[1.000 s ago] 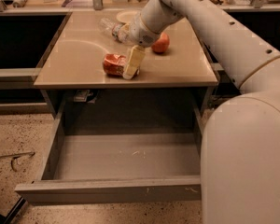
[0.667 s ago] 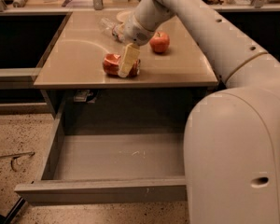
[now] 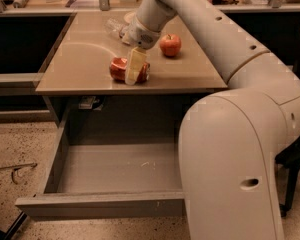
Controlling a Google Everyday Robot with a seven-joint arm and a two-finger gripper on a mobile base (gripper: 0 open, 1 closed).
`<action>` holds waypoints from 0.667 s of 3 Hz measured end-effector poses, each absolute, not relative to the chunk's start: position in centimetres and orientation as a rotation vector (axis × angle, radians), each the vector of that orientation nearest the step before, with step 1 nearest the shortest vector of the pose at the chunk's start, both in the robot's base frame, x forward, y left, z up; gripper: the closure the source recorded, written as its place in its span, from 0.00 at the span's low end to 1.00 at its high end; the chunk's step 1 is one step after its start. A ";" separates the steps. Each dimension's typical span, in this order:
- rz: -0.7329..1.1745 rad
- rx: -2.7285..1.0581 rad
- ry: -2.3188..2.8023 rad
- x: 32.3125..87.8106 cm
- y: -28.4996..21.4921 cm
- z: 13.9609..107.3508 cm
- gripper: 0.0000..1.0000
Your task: Place coke can into top drawer
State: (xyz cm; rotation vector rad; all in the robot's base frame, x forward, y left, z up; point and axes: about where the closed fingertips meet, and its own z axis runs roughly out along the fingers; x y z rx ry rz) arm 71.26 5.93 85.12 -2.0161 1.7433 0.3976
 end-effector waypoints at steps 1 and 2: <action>0.397 -2.018 1.746 71.2 5.9 85.1 0.00; 0.380 -1.971 1.856 71.5 5.8 84.5 0.00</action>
Offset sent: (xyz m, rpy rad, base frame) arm 0.0047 -0.0106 -0.0096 -0.1115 0.1007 -0.2412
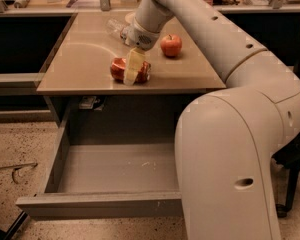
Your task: Place coke can into top drawer
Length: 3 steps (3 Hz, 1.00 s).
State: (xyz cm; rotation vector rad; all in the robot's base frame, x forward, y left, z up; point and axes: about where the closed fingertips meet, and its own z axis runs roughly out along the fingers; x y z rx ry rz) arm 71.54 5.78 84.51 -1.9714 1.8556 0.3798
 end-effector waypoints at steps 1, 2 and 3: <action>0.250 -1.870 2.066 71.7 5.0 84.6 0.00; 0.115 -1.758 2.285 71.0 4.2 84.9 0.00; 0.126 -1.665 2.358 71.2 4.4 84.6 0.00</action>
Offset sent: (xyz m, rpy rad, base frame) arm -0.0271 -0.0275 0.0173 -0.3622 0.1182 -0.6470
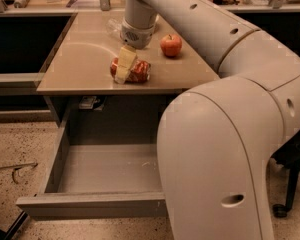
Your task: Place coke can into top drawer
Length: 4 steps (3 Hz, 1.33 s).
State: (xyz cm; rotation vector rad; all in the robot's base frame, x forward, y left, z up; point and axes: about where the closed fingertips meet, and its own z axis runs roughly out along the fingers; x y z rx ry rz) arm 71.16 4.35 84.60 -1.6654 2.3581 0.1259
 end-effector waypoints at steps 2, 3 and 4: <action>0.118 -1.589 2.367 72.2 2.9 83.5 0.00; 0.056 -1.461 2.449 73.2 0.5 82.2 0.00; 0.028 -1.376 2.532 73.3 -1.3 80.9 0.19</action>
Offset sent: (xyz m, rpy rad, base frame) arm 0.0261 -0.0445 -0.0263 0.0613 -0.0822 -0.1384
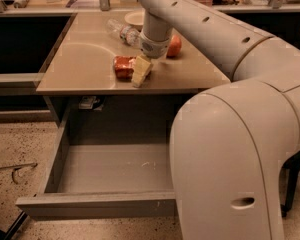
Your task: Place coke can into top drawer
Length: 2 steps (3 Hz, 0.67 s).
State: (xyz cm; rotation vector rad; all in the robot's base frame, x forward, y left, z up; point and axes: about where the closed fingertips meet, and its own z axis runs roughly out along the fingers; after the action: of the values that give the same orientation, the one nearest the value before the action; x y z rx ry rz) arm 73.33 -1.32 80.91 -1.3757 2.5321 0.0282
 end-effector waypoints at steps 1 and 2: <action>0.029 -1.371 2.535 73.3 -1.3 80.9 0.42; 0.029 -1.371 2.535 73.3 -1.3 80.8 0.65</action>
Offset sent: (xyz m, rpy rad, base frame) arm 0.0000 0.0002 -0.0005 0.0007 0.0012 -0.0035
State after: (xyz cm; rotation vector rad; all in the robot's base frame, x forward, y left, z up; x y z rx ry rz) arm 73.33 -1.30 80.85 -1.3714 2.5353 0.0292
